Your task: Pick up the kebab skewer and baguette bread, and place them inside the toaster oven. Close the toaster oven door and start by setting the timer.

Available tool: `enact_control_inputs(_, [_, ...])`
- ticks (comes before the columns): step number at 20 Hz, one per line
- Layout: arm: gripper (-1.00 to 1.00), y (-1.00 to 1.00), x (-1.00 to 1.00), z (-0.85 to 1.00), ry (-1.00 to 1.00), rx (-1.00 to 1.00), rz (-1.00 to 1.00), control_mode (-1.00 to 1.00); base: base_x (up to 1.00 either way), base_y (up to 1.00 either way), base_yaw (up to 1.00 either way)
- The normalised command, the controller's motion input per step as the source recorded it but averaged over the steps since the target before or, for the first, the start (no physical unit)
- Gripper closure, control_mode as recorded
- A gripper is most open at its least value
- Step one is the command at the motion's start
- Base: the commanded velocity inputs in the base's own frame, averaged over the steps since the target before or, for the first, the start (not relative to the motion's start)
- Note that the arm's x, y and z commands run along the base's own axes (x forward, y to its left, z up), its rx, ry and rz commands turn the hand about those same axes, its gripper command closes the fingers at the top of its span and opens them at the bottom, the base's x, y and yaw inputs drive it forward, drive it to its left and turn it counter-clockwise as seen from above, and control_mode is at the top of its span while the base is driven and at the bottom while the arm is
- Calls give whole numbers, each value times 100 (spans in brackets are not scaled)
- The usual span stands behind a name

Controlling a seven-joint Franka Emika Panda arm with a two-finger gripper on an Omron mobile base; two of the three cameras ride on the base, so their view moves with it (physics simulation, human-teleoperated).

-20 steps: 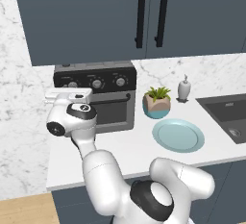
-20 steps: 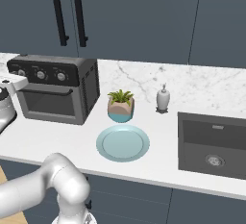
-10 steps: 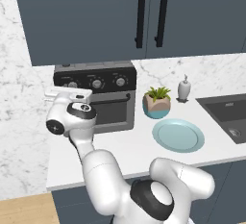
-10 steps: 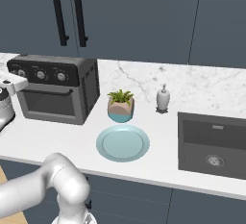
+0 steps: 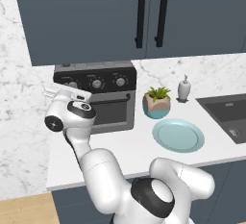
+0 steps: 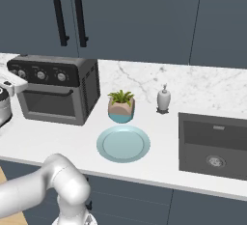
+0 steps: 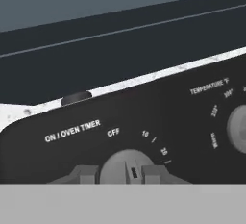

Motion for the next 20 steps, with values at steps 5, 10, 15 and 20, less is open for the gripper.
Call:
enact_control_inputs(5, [100,0,2,0,0,30,0,-100,0,0,0])
enact_control_inputs(10, [100,-1,5,0,0,33,0,-100,0,0,0])
enact_control_inputs(15, [100,-2,11,0,0,36,0,-100,0,0,0])
enact_control_inputs(20, [100,-8,9,0,0,38,0,-100,0,0,0])
